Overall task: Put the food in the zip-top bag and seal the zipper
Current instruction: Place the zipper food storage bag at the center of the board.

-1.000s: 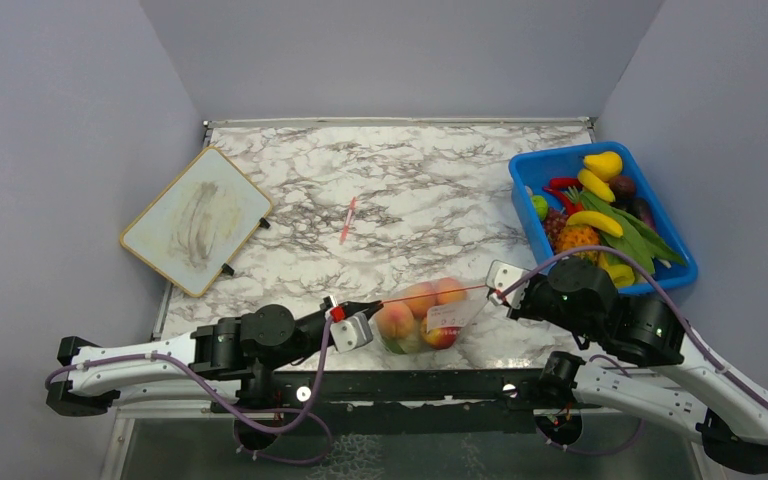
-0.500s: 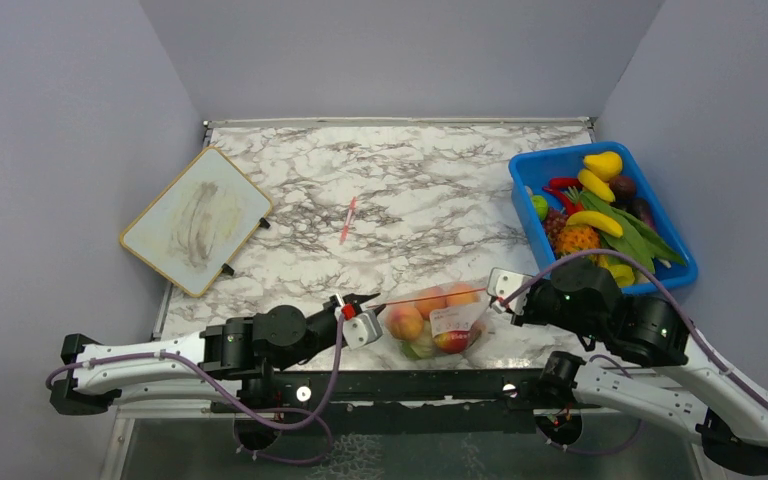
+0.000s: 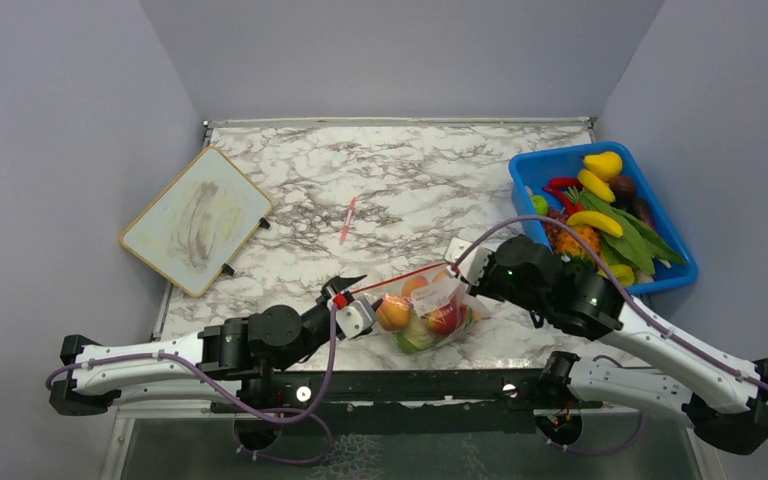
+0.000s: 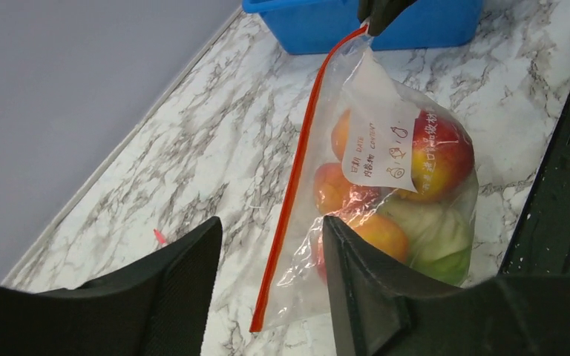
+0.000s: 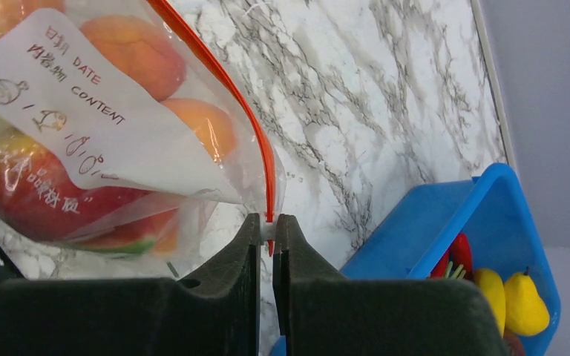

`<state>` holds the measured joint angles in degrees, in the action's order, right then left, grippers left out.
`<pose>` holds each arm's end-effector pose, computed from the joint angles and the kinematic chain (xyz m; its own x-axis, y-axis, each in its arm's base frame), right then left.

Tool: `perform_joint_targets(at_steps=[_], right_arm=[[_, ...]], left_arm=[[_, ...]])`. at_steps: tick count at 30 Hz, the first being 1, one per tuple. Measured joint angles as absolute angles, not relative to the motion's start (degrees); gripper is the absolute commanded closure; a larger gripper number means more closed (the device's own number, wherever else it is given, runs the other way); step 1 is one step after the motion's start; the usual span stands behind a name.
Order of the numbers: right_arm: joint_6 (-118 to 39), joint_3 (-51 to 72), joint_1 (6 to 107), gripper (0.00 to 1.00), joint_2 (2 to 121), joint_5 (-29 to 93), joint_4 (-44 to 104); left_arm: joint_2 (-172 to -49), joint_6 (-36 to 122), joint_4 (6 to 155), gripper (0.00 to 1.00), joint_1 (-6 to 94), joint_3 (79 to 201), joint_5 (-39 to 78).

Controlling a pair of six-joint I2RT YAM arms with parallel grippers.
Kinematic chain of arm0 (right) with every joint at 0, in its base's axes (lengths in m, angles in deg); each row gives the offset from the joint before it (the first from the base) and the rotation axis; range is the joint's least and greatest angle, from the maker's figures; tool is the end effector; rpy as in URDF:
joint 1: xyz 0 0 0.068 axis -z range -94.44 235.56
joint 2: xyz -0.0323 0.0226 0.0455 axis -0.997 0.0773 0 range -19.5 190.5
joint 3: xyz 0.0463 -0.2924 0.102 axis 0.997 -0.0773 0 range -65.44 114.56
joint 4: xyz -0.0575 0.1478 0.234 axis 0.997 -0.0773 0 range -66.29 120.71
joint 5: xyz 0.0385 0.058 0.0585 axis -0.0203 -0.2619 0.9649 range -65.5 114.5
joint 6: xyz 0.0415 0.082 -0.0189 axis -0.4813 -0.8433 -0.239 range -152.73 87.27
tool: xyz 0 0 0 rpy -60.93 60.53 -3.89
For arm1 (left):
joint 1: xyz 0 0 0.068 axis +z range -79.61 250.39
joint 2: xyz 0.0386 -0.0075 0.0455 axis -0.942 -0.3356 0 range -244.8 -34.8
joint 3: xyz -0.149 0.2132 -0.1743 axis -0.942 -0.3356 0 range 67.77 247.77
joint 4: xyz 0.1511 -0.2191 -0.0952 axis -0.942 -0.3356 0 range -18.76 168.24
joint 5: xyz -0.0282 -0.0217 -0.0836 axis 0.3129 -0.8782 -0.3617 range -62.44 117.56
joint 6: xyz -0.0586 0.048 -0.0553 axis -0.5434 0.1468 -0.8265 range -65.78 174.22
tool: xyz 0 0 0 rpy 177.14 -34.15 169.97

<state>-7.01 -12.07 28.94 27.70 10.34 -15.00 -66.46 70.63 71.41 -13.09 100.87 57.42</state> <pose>0.1230 0.1493 0.3267 -0.0092 -0.7788 -0.6272 -0.7880 0.3918 -0.4749 0.0615 -0.1667 0.3268 0.2172 0.2563 -0.9419 0.7756 0.5406 0.3260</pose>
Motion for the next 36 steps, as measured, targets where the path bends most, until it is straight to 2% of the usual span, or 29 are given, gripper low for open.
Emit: perform_joint_targets(at_steps=[3,9,11,18,27,28,33,36], right_arm=[[-8.45,-12.12,28.94,0.99,32.45,7.46,-11.59],[-9.13,-12.68,32.31,0.99,40.2,4.44,-3.31],[-9.13,-12.4,35.26,0.99,43.13,4.24,-1.32],[-9.0,-10.13,44.2,0.99,51.77,3.9,2.74],[-8.94,-7.02,48.7,0.98,56.95,1.23,5.06],[-8.94,-6.87,49.23,0.94,57.17,0.9,5.04],[-9.22,-5.56,50.69,0.56,58.63,-0.59,5.15],[-10.27,-4.2,50.8,0.48,59.29,-0.67,4.54]], left_arm=[[-66.75,70.06,71.3,0.3,-13.09,100.87,58.76],[-67.93,69.12,71.21,0.16,-13.09,100.91,60.22],[-67.91,68.62,71.17,0.02,-13.09,100.91,60.53],[-64.04,66.08,71.12,0.01,-13.09,100.91,61.27],[-61.96,64.81,69.53,0.01,-13.09,100.91,61.93],[-61.96,64.77,69.53,0.01,-13.09,100.91,61.95],[-62.0,63.74,69.55,0.01,-13.09,100.91,62.21],[-62.29,62.41,69.62,0.01,-13.09,100.91,63.15]])
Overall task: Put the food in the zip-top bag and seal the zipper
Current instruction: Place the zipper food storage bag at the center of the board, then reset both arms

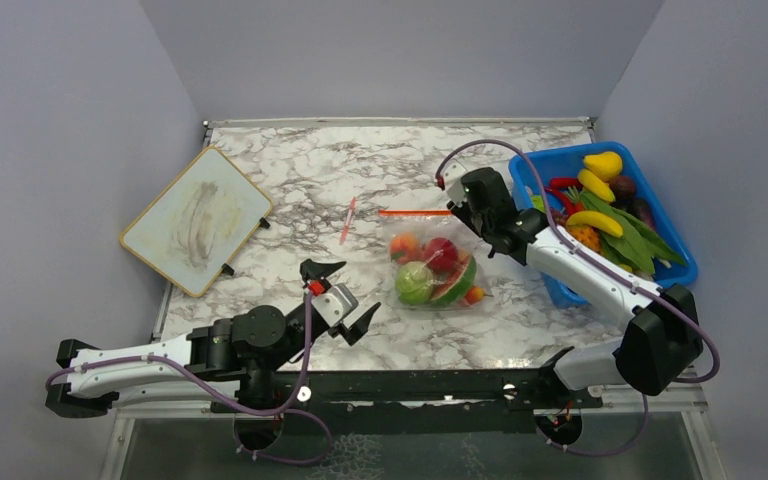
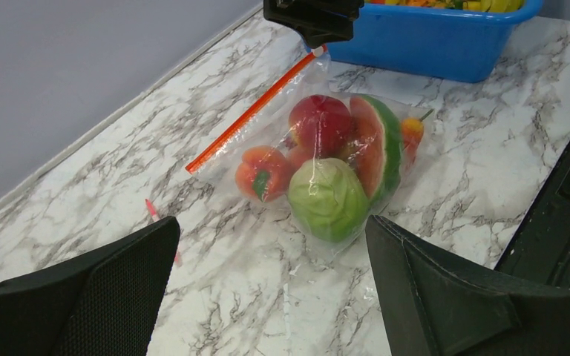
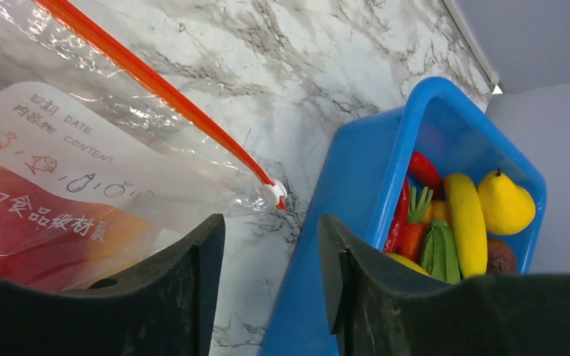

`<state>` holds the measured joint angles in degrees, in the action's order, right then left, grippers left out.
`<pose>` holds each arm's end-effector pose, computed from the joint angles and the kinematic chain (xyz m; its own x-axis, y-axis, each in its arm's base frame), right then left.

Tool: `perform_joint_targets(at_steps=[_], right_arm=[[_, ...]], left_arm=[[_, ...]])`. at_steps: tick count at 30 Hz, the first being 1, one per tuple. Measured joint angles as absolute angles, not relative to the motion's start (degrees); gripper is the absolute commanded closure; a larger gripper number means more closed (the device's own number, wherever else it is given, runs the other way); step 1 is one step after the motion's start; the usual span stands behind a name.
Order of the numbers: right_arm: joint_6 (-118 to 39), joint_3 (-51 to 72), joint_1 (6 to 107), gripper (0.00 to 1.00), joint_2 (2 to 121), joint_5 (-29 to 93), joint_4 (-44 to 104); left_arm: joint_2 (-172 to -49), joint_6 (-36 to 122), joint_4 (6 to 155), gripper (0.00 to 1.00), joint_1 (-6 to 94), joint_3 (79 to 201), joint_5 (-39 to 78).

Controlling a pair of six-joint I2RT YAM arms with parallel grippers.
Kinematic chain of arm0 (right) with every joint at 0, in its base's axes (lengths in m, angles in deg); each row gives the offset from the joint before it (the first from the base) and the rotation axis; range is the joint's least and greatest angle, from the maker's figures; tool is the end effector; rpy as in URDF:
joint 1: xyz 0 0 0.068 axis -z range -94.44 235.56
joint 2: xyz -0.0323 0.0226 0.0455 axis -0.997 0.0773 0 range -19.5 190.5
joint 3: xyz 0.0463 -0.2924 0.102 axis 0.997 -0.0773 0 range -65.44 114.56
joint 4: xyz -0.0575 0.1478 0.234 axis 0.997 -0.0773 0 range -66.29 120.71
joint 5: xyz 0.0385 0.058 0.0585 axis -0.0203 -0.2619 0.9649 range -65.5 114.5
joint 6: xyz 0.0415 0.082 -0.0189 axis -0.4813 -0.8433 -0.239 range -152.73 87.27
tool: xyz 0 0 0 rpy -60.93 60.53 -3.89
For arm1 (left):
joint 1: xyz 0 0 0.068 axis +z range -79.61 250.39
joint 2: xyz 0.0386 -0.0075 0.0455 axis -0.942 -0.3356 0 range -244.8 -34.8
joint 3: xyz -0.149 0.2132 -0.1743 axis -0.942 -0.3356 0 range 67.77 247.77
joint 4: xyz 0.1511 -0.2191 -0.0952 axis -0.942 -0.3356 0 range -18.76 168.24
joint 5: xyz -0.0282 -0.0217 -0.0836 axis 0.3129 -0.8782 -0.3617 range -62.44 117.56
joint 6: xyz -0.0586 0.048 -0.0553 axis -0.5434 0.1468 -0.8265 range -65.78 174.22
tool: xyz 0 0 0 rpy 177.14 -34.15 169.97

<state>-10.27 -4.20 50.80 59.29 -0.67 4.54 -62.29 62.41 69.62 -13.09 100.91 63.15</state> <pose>0.3020 0.1659 0.2855 -0.4240 -0.7152 -0.5556 -0.4605 0.6986 -0.5477 0.0662 -0.1453 0.3332 0.0998 0.1462 -0.9842 0.7352 0.6556 0.1720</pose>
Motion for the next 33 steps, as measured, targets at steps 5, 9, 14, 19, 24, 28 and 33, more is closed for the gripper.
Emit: perform_joint_targets(at_steps=[5,9,14,19,24,28,33], right_arm=[[-13.0,-3.29,50.8,0.27,57.43,0.84,3.79],[-16.17,-3.29,50.8,0.01,52.12,5.97,2.92],[-22.4,-3.53,50.8,0.0,42.59,13.91,3.33],[-33.07,-5.65,50.8,0.0,34.59,19.68,4.71],[-43.03,-10.21,50.8,0.0,28.58,24.68,4.97],[-47.49,-11.94,50.8,0.0,25.32,25.91,3.86],[-50.64,-11.96,50.8,0.0,21.54,25.66,3.73]], left_arm=[[-63.67,58.56,69.68,0.01,-13.09,100.91,66.82],[-64.5,55.24,69.81,0.01,-13.09,100.91,69.69],[-65.63,51.7,70.23,0.01,-13.09,100.91,73.1],[-68.8,48.53,71.84,0.01,-13.09,100.91,77.27],[-73.68,45.14,72.57,0.01,-13.09,102.6,83.17],[-76.63,43.63,72.63,0.01,-13.09,105.77,85.53],[-74.81,43.66,74.62,0.01,-13.09,106.75,85.88]])
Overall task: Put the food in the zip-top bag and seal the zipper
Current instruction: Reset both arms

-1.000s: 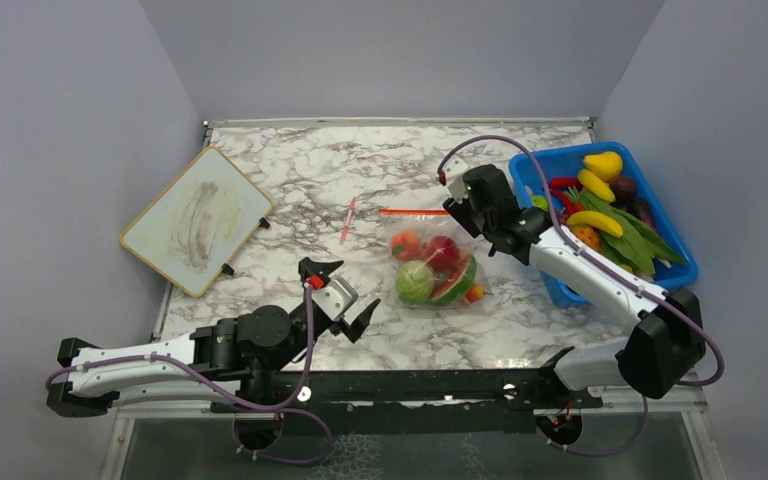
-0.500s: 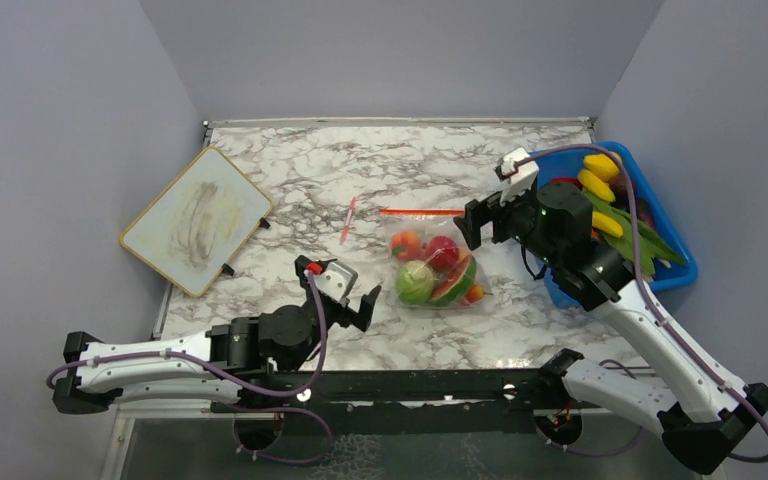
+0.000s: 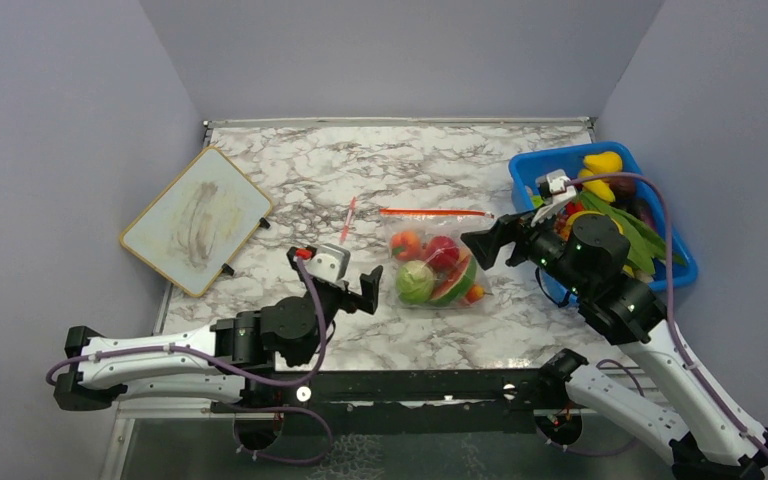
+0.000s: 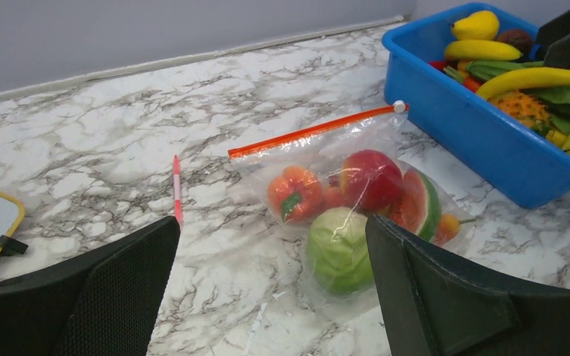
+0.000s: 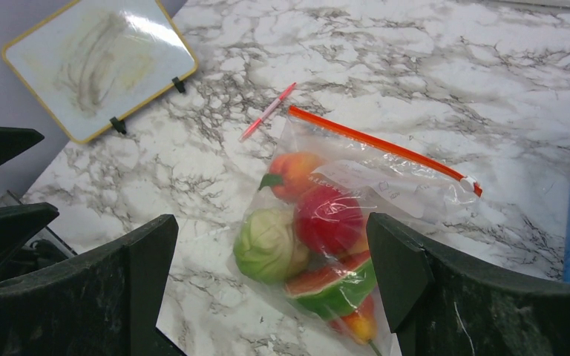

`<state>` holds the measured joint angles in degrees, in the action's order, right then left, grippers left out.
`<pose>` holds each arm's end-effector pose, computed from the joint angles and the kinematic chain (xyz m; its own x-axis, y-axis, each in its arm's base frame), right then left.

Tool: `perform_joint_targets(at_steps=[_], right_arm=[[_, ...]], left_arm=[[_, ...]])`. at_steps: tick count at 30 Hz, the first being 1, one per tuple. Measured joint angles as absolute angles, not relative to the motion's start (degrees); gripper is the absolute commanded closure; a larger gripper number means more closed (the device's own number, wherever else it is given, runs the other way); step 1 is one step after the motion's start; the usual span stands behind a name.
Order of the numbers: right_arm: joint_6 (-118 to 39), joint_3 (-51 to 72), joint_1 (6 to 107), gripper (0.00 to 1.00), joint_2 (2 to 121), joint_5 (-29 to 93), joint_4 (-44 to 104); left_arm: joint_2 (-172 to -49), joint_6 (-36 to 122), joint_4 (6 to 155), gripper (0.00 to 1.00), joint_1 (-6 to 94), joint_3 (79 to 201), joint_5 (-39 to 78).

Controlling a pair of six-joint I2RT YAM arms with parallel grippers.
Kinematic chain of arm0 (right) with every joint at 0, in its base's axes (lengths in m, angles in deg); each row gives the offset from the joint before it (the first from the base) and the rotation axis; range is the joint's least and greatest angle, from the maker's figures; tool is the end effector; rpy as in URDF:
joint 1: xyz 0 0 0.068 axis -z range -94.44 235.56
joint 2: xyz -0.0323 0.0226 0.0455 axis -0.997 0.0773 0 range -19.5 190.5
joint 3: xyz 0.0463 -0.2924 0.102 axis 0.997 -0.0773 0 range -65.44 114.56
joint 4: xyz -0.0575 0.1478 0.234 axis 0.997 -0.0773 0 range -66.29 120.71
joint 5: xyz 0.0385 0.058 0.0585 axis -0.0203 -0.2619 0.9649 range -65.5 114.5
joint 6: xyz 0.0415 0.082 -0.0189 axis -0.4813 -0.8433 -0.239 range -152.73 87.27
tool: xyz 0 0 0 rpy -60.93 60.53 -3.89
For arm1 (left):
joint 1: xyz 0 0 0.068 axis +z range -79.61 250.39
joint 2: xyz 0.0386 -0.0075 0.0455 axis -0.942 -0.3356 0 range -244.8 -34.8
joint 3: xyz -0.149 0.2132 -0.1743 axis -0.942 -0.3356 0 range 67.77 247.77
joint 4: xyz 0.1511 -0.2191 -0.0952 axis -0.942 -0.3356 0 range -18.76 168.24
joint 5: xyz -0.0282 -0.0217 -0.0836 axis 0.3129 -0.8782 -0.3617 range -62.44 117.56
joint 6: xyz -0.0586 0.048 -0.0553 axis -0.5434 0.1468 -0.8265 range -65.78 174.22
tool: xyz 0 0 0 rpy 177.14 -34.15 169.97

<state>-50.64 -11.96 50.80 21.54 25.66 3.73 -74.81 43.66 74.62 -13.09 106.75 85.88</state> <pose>0.1563 0.1107 0.3904 -0.3766 0.1130 -0.9195 -0.4943 0.8149 0.3026 0.0911 -0.1633 0.3555 -0.0870 -0.0863 -0.9925 0.4166 0.9018 -0.1150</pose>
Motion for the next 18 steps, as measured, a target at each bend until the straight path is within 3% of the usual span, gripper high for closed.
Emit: perform_joint_targets(at_steps=[9,18], right_arm=[[-53.09,-11.96,50.8,0.0,19.83,25.64,3.73],[-54.09,-11.96,50.8,0.0,19.81,25.64,3.73]], left_arm=[[-67.69,45.62,78.01,0.01,-13.09,107.56,84.75],[-68.63,47.02,78.12,0.01,-13.09,108.52,84.75]])
